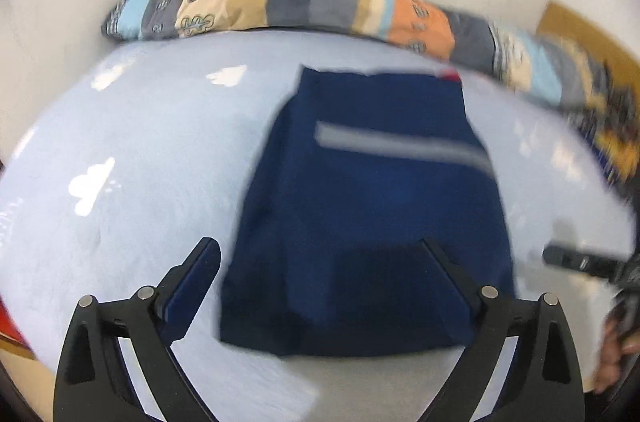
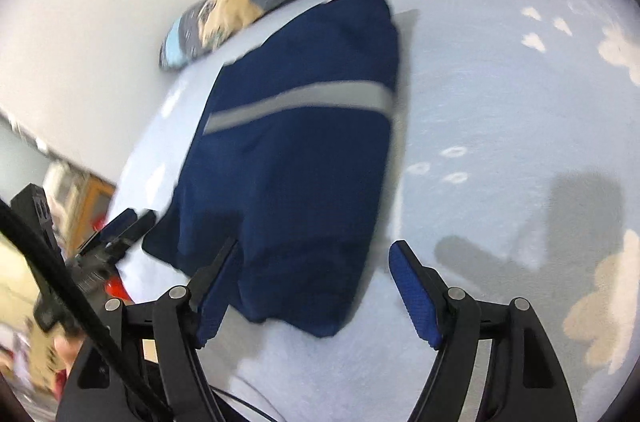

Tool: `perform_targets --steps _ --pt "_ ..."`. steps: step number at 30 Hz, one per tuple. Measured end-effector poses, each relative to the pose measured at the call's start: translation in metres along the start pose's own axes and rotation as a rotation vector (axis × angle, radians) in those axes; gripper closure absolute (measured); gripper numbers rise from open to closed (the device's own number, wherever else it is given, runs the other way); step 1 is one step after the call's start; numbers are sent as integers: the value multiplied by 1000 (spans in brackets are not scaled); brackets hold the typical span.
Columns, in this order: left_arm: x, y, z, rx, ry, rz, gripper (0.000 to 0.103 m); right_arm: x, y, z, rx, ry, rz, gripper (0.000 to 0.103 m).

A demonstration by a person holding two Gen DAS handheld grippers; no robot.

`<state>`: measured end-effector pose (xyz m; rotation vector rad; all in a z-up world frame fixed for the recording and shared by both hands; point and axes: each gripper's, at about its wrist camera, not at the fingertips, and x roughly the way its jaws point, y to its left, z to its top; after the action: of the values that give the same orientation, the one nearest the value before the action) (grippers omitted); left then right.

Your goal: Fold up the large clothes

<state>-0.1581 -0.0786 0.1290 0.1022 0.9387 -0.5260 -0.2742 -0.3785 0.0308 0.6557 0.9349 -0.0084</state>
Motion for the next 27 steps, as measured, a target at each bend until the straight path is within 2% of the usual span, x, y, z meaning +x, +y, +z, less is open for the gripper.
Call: perform_targets --steps 2,4,5,7,8,16,22,27 --pt "19 39 20 -115 86 -105 5 0 -12 6 55 -8 35 23" --pt "46 77 30 -247 173 -186 5 0 -24 11 99 -18 56 23" --pt "62 93 32 -304 224 -250 5 1 -27 13 111 -19 63 23" --pt "84 108 31 -373 281 -368 5 5 -32 20 126 -24 76 23" --pt "94 113 31 -389 306 -397 5 7 -33 22 130 -22 81 23" --pt "143 97 33 -357 407 -490 5 24 -47 31 188 21 142 23" --pt "168 69 37 -359 448 -631 5 44 -44 34 184 55 132 23" --pt "180 46 40 -309 466 -589 2 64 -56 42 230 64 147 22"
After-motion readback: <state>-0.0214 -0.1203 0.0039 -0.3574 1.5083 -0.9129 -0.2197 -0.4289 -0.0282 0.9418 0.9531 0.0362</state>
